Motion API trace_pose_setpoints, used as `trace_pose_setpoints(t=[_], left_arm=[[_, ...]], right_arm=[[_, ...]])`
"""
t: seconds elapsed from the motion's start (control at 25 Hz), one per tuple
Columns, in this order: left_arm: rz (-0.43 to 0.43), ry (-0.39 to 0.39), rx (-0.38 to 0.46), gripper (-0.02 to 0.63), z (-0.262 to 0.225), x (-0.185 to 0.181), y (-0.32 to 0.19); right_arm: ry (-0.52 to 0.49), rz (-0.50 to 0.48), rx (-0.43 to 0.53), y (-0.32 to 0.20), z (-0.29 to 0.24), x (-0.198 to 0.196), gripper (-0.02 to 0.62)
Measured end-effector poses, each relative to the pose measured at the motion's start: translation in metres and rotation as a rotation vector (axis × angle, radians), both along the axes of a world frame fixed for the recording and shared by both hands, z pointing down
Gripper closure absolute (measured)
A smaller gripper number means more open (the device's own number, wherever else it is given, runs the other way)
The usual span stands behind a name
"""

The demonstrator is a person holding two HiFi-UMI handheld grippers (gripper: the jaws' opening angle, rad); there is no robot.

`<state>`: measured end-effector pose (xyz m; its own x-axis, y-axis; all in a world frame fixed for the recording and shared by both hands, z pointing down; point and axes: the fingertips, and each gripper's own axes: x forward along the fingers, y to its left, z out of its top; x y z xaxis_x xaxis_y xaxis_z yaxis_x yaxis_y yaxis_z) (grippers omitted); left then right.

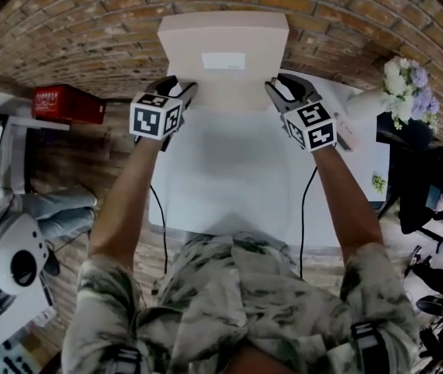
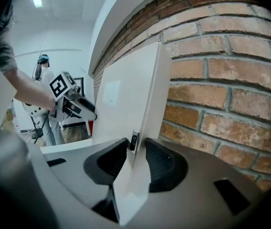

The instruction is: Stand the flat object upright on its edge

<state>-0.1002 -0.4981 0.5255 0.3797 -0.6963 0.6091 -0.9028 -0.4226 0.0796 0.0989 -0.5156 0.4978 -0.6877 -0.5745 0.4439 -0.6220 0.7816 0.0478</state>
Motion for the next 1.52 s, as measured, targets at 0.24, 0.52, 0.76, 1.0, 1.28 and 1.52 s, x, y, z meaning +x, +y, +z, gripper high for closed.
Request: trace_pose_setpoints(t=[0.24, 0.52, 0.76, 1.0, 1.28, 1.52], left_arm=[[0.001, -0.061, 0.019, 0.396, 0.010, -0.002, -0.030], [-0.006, -0.088, 0.033, 0.396, 0.022, -0.003, -0.062], [-0.011, -0.093, 0.039, 0.396, 0.034, -0.003, -0.080], [-0.019, -0.096, 0.042, 0.396, 0.042, -0.007, -0.094], [-0.003, -0.107, 0.049, 0.396, 0.044, -0.007, -0.107], [0.005, -0.104, 0.053, 0.396, 0.045, -0.009, -0.110]], right_arm=[[0.025, 0.011, 0.042, -0.024, 0.013, -0.002, 0.454], [0.043, 0.041, 0.066, -0.050, 0.027, -0.002, 0.457], [0.061, 0.060, 0.090, -0.065, 0.034, -0.004, 0.457], [0.076, 0.069, 0.094, -0.077, 0.039, -0.007, 0.459], [0.071, 0.089, 0.075, -0.084, 0.046, -0.006, 0.459], [0.066, 0.092, 0.074, -0.086, 0.046, -0.007, 0.459]])
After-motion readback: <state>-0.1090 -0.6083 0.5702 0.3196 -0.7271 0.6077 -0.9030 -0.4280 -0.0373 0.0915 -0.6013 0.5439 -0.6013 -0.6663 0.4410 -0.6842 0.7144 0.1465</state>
